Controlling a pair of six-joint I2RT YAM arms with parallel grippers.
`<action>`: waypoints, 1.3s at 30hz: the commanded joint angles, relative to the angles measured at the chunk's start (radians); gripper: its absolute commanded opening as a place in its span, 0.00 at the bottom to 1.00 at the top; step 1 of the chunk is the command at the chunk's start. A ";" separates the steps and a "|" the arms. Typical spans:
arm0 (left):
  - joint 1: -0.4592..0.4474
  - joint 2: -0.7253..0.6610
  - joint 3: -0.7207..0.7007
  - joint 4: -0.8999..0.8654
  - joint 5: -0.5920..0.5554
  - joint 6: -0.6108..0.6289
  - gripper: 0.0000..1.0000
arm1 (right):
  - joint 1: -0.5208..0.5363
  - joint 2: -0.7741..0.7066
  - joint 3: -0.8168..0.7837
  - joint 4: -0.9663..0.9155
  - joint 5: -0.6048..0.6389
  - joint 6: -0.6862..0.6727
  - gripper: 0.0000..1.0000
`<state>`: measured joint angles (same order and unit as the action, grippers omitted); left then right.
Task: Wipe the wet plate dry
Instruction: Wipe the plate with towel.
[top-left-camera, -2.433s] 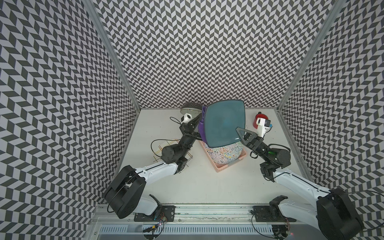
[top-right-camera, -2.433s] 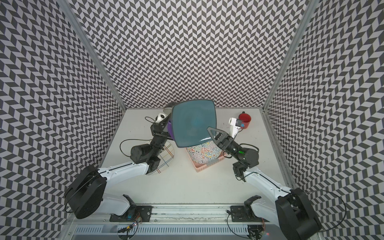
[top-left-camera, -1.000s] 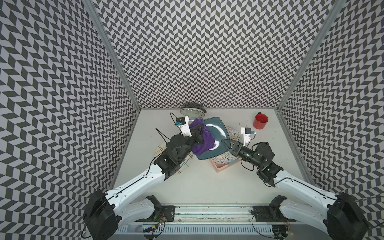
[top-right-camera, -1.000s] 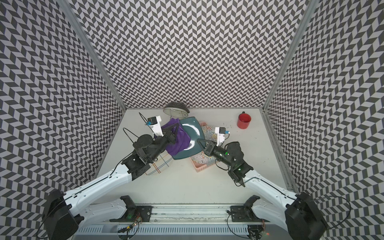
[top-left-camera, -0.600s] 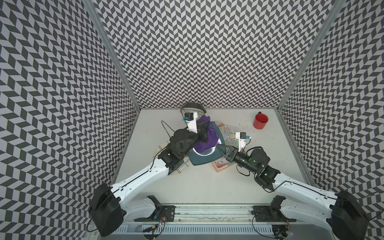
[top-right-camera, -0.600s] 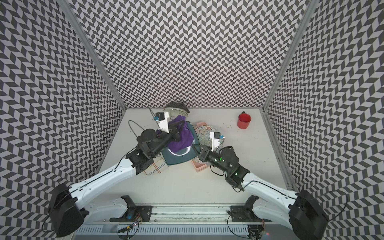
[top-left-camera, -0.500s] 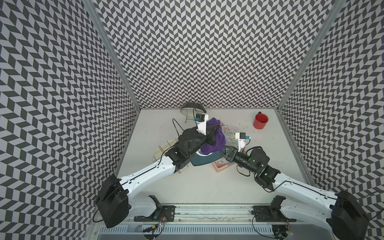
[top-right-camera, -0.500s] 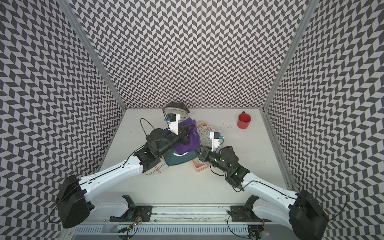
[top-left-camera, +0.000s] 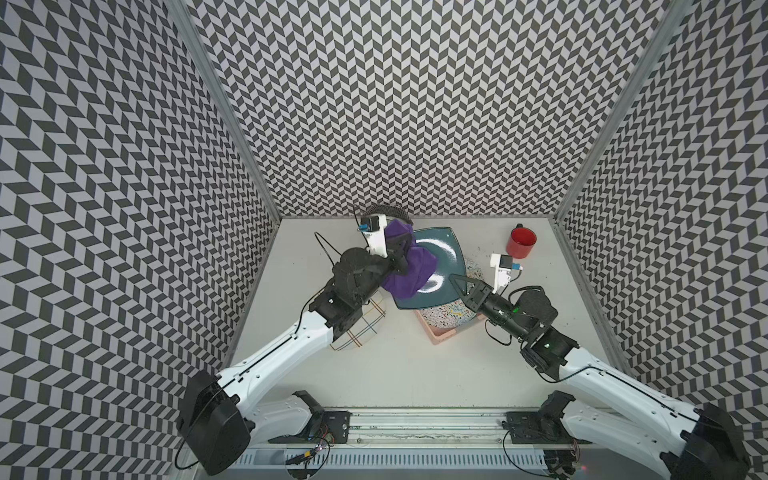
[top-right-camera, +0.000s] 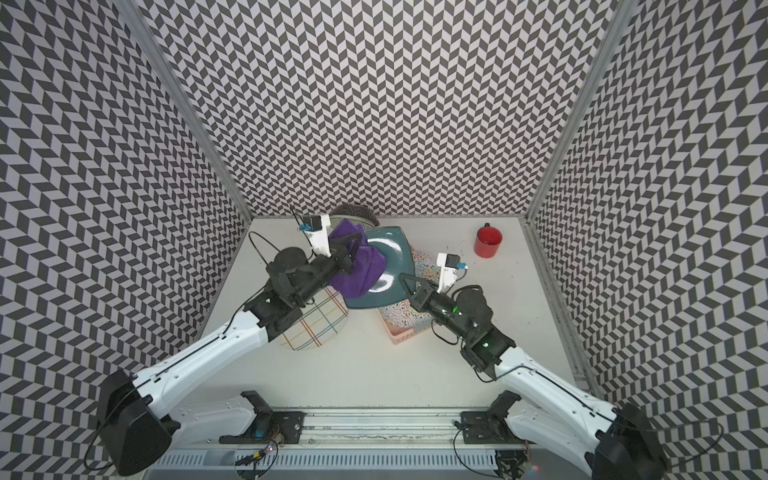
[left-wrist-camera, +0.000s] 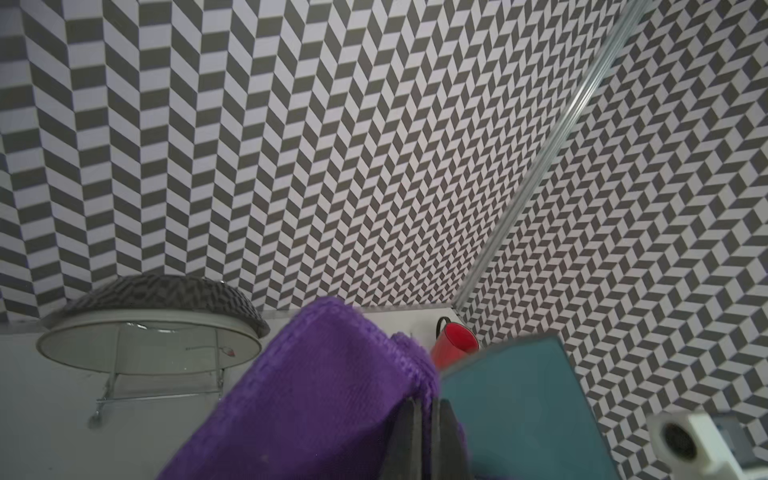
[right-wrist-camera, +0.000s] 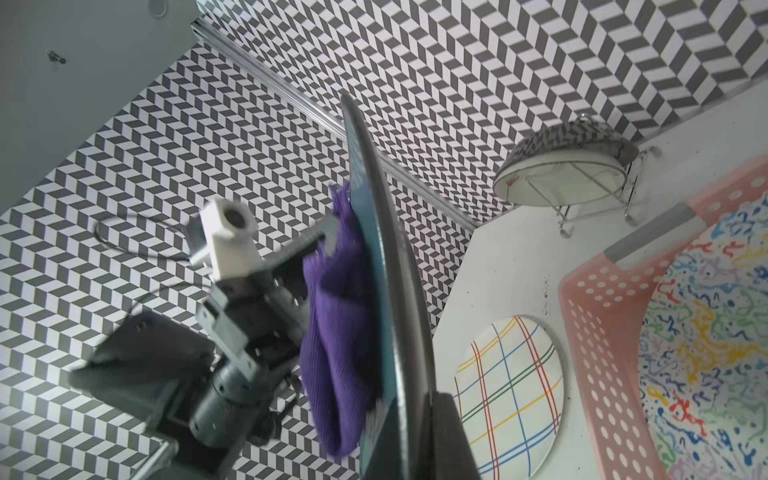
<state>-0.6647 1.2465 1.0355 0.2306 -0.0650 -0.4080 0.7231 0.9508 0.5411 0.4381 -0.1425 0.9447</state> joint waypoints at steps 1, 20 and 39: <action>-0.054 0.101 0.103 -0.112 0.060 0.086 0.00 | 0.062 -0.029 0.016 0.351 -0.111 0.016 0.00; 0.406 -0.102 -0.305 0.782 0.675 -0.936 0.00 | -0.411 -0.157 -0.070 0.629 -0.431 0.411 0.00; 0.050 0.151 -0.270 1.574 0.304 -1.658 0.00 | -0.191 0.104 -0.095 0.966 -0.378 0.236 0.00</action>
<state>-0.5606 1.4361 0.7540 1.5726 0.3511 -2.0327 0.5018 1.0370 0.4191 1.2194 -0.6159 1.2568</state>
